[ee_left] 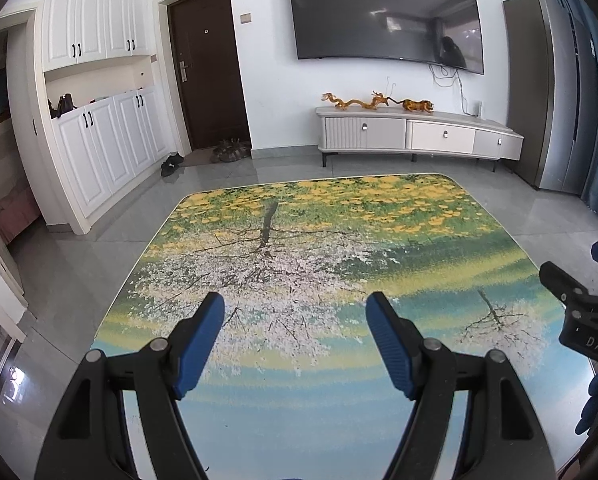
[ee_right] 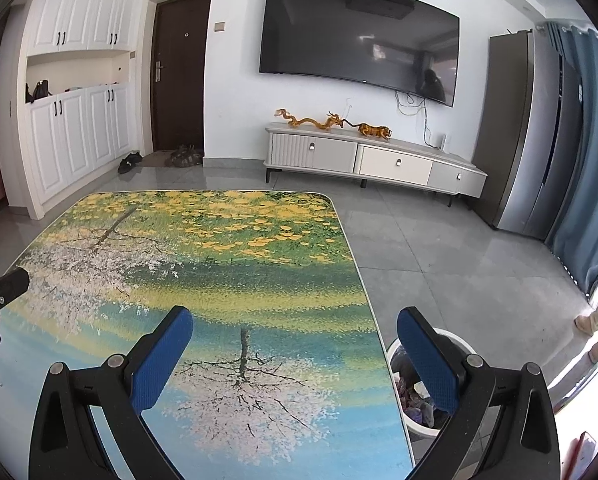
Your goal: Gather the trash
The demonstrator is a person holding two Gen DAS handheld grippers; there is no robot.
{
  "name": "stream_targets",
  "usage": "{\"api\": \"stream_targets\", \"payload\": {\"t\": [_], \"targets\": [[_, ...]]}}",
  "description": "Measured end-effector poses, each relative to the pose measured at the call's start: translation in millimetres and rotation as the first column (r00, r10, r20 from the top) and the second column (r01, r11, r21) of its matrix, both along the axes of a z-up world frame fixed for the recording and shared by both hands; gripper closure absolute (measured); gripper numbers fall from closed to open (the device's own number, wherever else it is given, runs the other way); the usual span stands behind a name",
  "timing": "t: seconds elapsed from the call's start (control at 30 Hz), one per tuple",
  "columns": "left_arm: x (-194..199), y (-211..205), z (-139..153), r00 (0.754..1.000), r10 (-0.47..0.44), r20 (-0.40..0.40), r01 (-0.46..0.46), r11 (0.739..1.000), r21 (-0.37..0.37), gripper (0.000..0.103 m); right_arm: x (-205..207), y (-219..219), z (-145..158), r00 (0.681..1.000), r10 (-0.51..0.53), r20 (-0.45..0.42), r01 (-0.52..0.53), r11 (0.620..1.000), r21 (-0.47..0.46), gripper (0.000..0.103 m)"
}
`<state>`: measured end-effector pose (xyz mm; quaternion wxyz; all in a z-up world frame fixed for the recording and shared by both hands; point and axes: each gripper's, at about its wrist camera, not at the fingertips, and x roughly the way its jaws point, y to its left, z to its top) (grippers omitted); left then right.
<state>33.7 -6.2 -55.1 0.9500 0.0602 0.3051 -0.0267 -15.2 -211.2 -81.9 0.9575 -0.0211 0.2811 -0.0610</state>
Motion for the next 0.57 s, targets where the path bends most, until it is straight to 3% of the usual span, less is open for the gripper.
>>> {"api": "stream_targets", "payload": {"t": [0.57], "targets": [[-18.1, 11.2, 15.8, 0.998, 0.022, 0.053, -0.021, 1.0, -0.021, 0.031, -15.5, 6.0, 12.8, 0.999, 0.009, 0.037, -0.009, 1.0, 0.0, 0.0]]}}
